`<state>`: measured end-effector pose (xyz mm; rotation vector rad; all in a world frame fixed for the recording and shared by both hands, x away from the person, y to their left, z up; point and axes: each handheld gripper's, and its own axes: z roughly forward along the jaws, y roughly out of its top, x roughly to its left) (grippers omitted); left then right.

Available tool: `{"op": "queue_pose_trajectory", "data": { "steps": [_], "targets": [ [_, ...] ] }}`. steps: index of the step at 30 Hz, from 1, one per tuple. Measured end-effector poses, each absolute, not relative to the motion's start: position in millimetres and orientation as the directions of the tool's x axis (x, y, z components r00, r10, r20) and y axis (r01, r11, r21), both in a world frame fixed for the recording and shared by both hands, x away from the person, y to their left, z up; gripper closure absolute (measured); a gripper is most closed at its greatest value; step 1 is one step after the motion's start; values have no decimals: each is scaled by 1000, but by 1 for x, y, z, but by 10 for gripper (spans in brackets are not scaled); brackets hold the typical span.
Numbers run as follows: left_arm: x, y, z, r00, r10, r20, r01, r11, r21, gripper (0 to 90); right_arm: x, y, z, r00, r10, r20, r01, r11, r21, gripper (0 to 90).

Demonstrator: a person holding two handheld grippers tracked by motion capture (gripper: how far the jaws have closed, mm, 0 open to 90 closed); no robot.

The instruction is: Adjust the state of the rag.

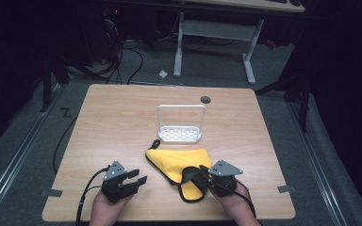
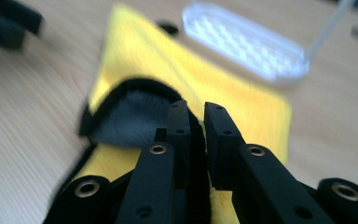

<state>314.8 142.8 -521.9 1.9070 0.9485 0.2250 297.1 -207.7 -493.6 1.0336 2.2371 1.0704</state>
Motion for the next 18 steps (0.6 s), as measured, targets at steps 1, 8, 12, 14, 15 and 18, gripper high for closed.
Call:
{"op": "queue_pose_trajectory", "data": {
  "steps": [1, 8, 12, 14, 15, 18],
  "targets": [
    [315, 142, -522, 681, 695, -231, 519, -236, 821, 538, 298, -209, -499, -624, 779, -55, 464, 427, 776, 817],
    [310, 133, -521, 700, 677, -227, 519, -265, 812, 532, 297, -186, -518, -680, 732, -42, 494, 500, 711, 819],
    [303, 123, -519, 725, 647, -234, 518, -290, 804, 549, 295, -156, -523, -721, 689, -73, 444, 540, 715, 819],
    [296, 113, -521, 750, 622, -226, 511, -328, 794, 616, 295, -143, -523, -737, 671, -81, 426, 554, 715, 819],
    [293, 107, -522, 764, 609, -212, 502, -356, 788, 657, 296, -137, -524, -742, 664, -88, 417, 560, 716, 819],
    [283, 91, -524, 800, 574, -176, 470, -416, 779, 738, 298, -129, -524, -751, 654, -87, 408, 564, 717, 819]
  ]
}}
